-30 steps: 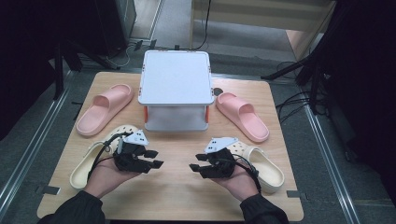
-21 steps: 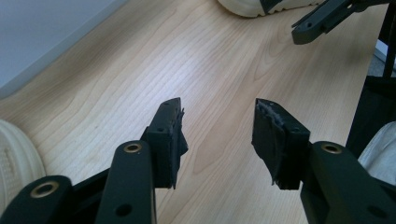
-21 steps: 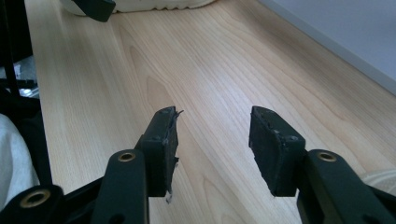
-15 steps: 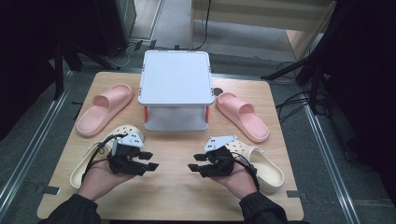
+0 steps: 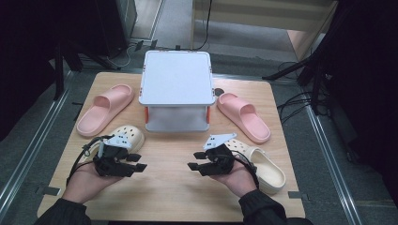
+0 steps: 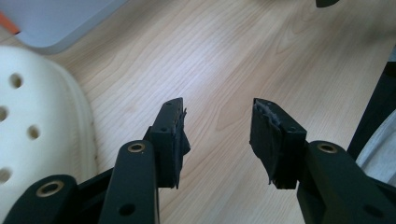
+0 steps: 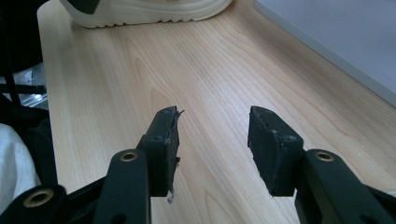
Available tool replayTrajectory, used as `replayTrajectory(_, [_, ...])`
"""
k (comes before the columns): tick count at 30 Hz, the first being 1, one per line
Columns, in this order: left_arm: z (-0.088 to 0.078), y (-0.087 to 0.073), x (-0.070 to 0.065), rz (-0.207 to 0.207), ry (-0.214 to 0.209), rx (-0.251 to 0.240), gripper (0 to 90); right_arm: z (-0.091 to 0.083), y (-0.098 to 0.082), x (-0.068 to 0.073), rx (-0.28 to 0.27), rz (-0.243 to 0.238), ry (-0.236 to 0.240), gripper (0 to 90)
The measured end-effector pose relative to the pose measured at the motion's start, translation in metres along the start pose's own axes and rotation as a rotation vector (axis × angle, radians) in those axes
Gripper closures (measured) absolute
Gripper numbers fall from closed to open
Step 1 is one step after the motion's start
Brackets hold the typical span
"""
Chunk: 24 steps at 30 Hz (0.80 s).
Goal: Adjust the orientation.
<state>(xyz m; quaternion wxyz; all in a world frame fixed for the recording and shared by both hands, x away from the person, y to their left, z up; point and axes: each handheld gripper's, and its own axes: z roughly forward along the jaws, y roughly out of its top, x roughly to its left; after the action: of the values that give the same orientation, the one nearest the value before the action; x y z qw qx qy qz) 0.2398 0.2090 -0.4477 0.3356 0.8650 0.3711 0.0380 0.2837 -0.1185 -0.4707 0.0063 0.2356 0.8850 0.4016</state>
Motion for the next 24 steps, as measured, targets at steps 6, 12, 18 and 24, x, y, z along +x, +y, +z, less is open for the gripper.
replayTrajectory(6, [-0.012,-0.008,0.007,-0.034,0.024,0.000,55.6,0.002,0.001,-0.002,0.010,0.000,0.000,53.5])
replayTrajectory(12, [-0.023,-0.020,0.016,-0.080,0.036,0.001,55.9,0.004,0.003,-0.003,0.017,-0.002,0.000,53.3])
replayTrajectory(18, [-0.032,-0.030,0.021,-0.105,0.062,-0.012,56.5,0.007,0.004,-0.003,0.026,-0.004,0.001,52.7])
replayTrajectory(24, [-0.041,-0.040,0.029,-0.141,0.093,-0.015,57.2,0.007,0.004,-0.004,0.029,-0.004,-0.003,52.3])
